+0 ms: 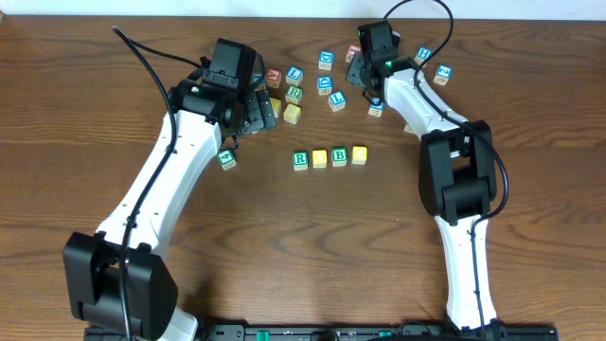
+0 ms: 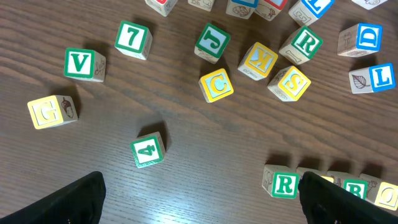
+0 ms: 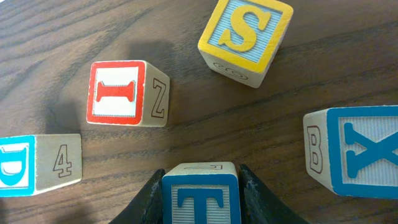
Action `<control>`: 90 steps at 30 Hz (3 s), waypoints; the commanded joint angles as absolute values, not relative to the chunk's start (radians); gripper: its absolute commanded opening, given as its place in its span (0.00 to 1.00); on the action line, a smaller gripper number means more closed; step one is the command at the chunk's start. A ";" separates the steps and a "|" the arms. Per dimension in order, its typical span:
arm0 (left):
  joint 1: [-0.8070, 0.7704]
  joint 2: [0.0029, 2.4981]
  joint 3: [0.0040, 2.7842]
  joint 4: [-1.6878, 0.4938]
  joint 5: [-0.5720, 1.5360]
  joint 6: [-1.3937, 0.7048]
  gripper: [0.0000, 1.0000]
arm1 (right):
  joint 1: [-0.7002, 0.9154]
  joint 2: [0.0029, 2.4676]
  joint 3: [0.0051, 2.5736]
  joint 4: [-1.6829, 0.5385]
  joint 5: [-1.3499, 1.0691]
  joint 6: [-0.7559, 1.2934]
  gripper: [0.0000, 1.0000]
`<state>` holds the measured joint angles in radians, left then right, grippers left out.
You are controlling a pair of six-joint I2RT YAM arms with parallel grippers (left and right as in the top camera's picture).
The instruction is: Spell out ROBOT
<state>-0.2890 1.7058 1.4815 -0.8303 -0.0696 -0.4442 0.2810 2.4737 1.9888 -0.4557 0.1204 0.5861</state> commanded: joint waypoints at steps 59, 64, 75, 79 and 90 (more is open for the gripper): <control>-0.284 1.685 1.494 -0.833 -0.076 -0.439 0.98 | 0.318 2.126 1.576 -0.921 0.020 0.253 0.32; -0.284 1.685 1.494 -0.833 -0.076 -0.439 0.98 | 0.311 2.096 1.610 -0.936 0.020 0.253 0.30; -0.284 1.685 1.494 -0.833 -0.076 -0.439 0.98 | 0.316 1.998 1.608 -1.067 -0.054 0.199 0.31; -0.284 1.685 1.494 -0.833 -0.076 -0.439 0.98 | 0.307 1.998 1.556 -1.046 -0.052 0.188 0.21; -0.284 1.685 1.494 -0.833 -0.076 -0.439 0.98 | 0.293 1.998 1.441 -0.915 -0.075 0.181 0.01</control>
<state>-0.2890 1.7058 1.4815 -0.8303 -0.0696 -0.4442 0.2977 2.0033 1.4548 -0.9260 -0.0631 0.1947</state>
